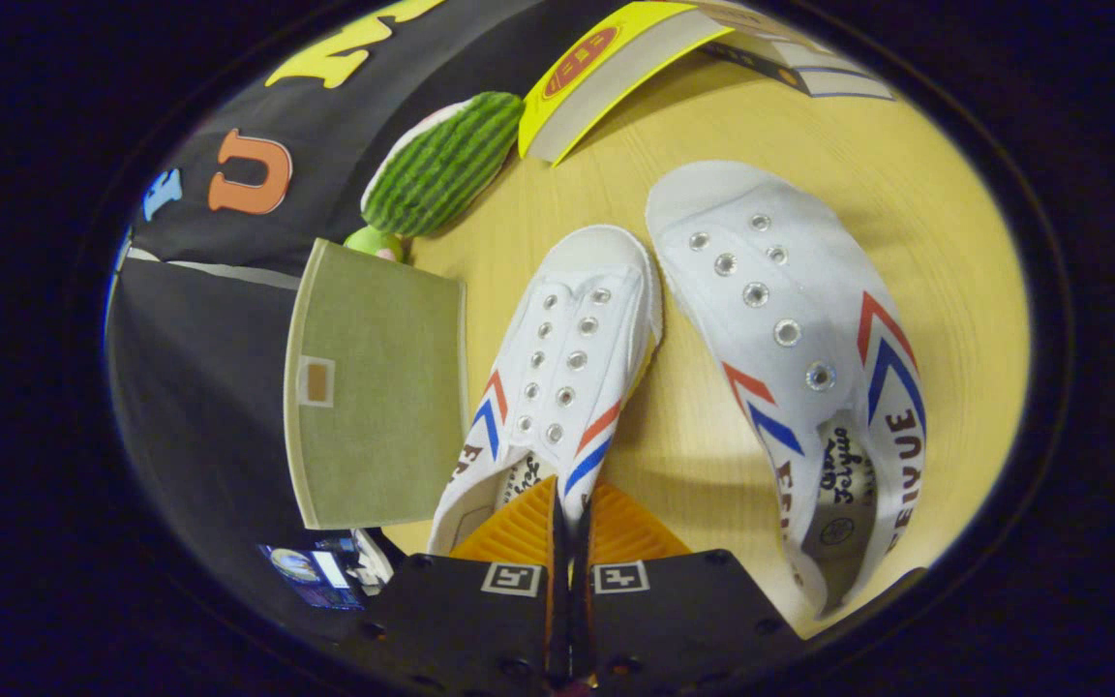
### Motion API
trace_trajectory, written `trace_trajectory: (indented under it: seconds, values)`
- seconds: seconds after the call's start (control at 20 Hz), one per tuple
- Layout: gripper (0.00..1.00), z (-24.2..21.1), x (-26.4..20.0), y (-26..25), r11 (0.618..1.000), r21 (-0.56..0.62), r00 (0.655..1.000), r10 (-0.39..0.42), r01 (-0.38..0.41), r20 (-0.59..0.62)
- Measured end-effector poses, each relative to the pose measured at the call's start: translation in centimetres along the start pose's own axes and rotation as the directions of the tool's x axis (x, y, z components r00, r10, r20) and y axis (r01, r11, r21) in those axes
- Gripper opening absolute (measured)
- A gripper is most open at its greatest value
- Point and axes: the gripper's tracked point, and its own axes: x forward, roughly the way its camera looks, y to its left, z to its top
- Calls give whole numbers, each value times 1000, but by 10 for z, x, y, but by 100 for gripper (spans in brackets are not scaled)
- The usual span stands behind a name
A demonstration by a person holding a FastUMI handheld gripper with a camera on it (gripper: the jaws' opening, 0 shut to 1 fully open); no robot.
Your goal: Open the storage box then place both shoes into the box .Put the left shoe in first, then the right shoe, with the right side of both shoes facing outward in a uniform manner.
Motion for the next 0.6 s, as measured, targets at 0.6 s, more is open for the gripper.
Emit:
trace_trajectory:
  seconds: [0.6]
  values:
    - [6,3,-64,100,976,-207,982,-25,64,185]
